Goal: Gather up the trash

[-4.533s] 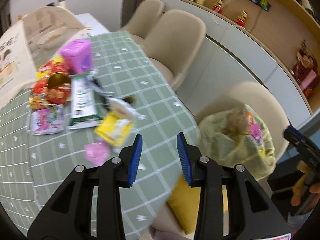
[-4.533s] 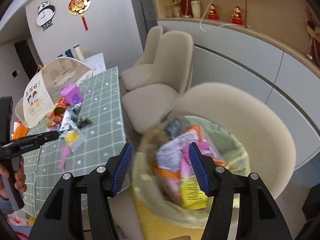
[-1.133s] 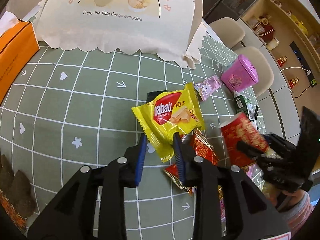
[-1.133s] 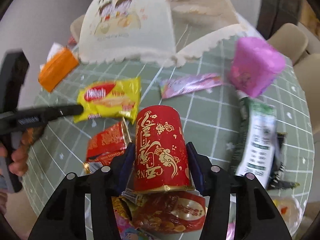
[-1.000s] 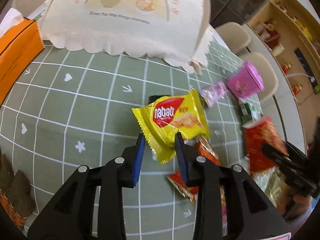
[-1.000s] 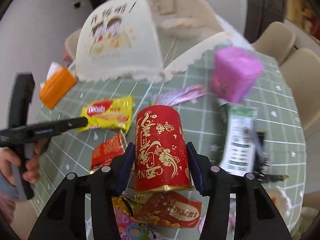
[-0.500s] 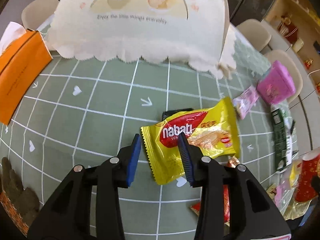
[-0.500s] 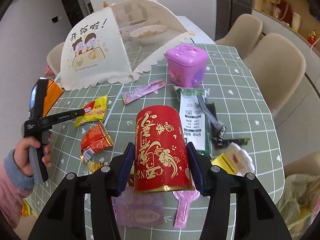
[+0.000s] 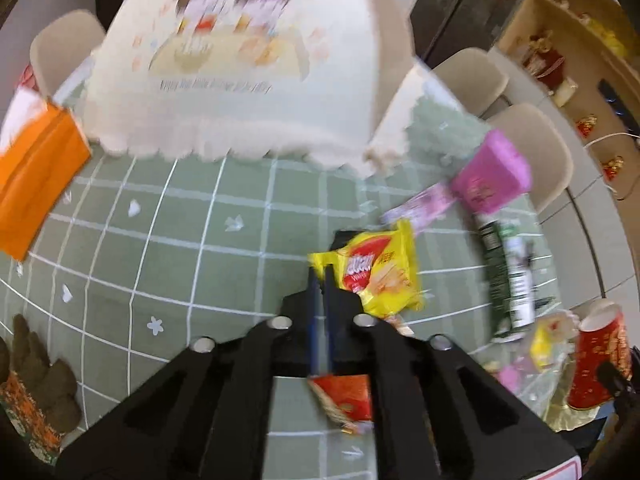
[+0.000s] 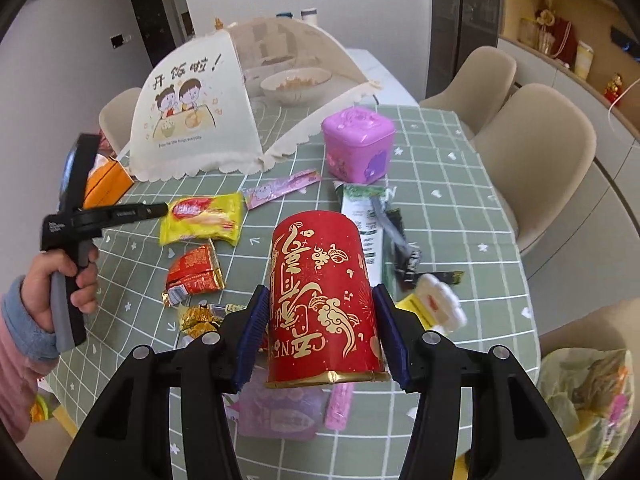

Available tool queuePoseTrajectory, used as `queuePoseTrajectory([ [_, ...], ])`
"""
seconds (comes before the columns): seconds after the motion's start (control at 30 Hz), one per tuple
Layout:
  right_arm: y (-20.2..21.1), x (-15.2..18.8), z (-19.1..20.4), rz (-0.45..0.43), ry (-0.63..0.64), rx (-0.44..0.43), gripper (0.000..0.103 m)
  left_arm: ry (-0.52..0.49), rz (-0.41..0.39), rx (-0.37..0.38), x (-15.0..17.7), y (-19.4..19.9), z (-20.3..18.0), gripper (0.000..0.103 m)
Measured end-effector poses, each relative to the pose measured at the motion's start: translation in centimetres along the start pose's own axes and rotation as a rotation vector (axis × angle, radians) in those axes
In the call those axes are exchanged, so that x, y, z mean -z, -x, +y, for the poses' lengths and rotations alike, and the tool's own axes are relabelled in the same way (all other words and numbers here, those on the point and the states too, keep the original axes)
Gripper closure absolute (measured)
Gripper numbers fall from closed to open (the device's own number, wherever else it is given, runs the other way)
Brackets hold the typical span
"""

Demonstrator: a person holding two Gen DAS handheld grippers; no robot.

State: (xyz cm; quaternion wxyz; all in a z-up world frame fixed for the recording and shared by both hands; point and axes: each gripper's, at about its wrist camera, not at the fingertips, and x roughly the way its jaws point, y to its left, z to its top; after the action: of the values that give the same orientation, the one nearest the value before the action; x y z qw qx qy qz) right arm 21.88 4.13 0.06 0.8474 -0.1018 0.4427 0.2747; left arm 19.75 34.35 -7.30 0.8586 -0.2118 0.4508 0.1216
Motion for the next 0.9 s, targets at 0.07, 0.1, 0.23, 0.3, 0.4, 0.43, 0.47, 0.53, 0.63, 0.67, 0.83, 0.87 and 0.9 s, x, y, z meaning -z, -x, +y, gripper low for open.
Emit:
queuePoseTrajectory([
  [0.07,1.1,0.1,-0.6,-0.019,0.003,0.004,0.053,-0.016,-0.034,0.027,-0.3,1.9,-1.6,0.102],
  [0.1,1.6,0.2,-0.9,-0.028,0.004,0.007,0.053,-0.027,-0.050,0.033,-0.4,2.7,-2.5,0.102],
  [0.23,3.0,0.8,-2.4,-0.050,-0.004,0.009,0.053,-0.052,-0.072,0.044,-0.1,4.0,-4.3,0.102],
  [0.3,3.4,1.4,-3.2,-0.050,-0.009,0.008,0.053,-0.056,-0.056,0.101,0.4,3.8,-4.4,0.102],
  [0.4,3.4,2.1,-3.8,-0.039,-0.017,0.009,0.053,-0.065,-0.037,0.123,1.7,3.1,-3.9,0.090],
  [0.43,3.3,2.4,-4.0,-0.031,-0.021,0.008,0.053,-0.073,-0.044,0.104,2.1,3.1,-3.7,0.081],
  [0.47,3.2,2.7,-4.0,-0.025,-0.022,0.008,0.053,-0.079,-0.056,0.082,2.5,3.2,-3.3,0.079],
  [0.53,3.0,3.2,-4.1,-0.015,-0.017,0.009,0.053,-0.100,-0.064,0.056,3.0,3.5,-2.6,0.078],
  [0.63,2.4,3.6,-4.1,0.005,-0.016,0.006,0.053,-0.131,-0.042,0.049,3.4,3.5,-1.6,0.077],
  [0.67,2.1,3.7,-4.0,0.012,-0.018,0.003,0.053,-0.138,-0.033,0.050,3.6,3.4,-1.2,0.077],
  [0.83,1.3,3.7,-3.7,0.028,-0.019,-0.007,0.053,-0.119,0.011,0.064,4.2,2.5,0.3,0.073],
  [0.87,1.2,3.8,-3.6,0.031,-0.017,-0.007,0.053,-0.118,0.024,0.059,4.3,2.1,0.3,0.073],
  [0.9,0.9,3.7,-3.3,0.036,-0.013,-0.007,0.053,-0.125,0.036,0.056,4.3,1.4,0.3,0.072],
])
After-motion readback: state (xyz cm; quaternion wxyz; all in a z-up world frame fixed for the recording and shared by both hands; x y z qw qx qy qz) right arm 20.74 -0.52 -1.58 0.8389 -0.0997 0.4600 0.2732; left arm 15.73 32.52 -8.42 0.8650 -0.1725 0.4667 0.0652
